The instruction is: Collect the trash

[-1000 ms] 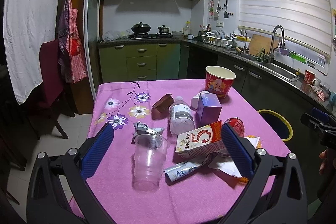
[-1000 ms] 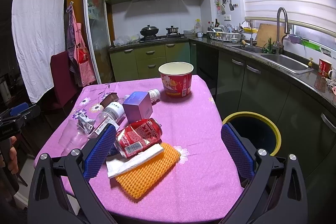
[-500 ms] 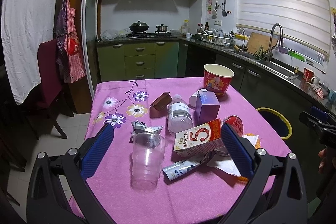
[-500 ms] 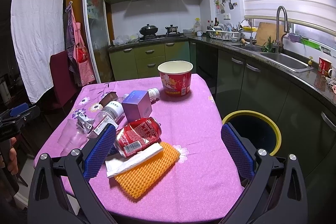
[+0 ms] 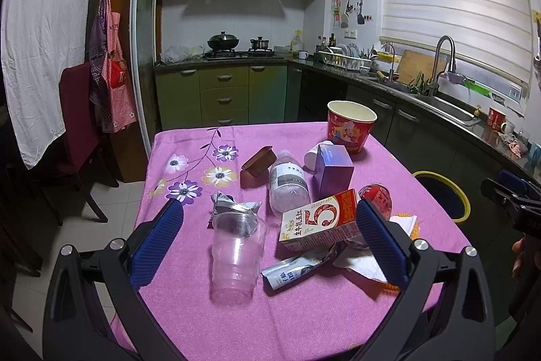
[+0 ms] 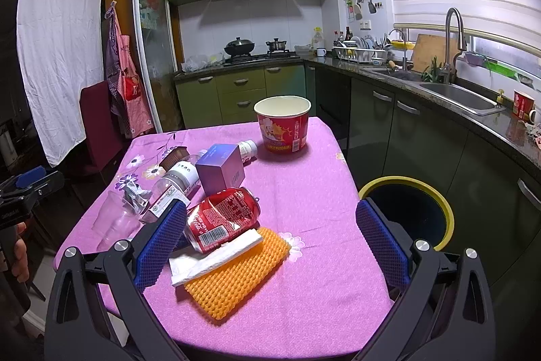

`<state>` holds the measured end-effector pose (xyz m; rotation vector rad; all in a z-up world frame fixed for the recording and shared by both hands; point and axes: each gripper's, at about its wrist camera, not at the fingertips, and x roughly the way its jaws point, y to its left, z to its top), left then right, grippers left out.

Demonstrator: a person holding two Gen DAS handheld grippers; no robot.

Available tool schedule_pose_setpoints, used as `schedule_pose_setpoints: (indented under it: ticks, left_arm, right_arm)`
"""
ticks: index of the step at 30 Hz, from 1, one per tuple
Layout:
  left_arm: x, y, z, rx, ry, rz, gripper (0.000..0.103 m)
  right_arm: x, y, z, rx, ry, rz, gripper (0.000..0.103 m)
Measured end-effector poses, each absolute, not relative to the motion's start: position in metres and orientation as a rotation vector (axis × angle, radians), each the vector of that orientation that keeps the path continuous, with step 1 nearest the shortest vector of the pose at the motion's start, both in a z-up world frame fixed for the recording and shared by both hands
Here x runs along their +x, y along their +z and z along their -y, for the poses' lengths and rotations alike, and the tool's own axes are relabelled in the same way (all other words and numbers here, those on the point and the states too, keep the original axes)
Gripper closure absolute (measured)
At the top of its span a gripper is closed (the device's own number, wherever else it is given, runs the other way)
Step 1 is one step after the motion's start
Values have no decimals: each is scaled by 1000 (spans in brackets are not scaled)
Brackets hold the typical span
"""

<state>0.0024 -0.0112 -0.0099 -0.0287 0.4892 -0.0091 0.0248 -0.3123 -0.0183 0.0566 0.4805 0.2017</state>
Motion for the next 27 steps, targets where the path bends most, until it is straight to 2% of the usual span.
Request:
schedule_pose_setpoints:
  ticks: [27]
  left_arm:
    - [5, -14, 14, -15, -21, -503, 6]
  right_arm:
    - [26, -24, 311, 60, 200, -487, 4]
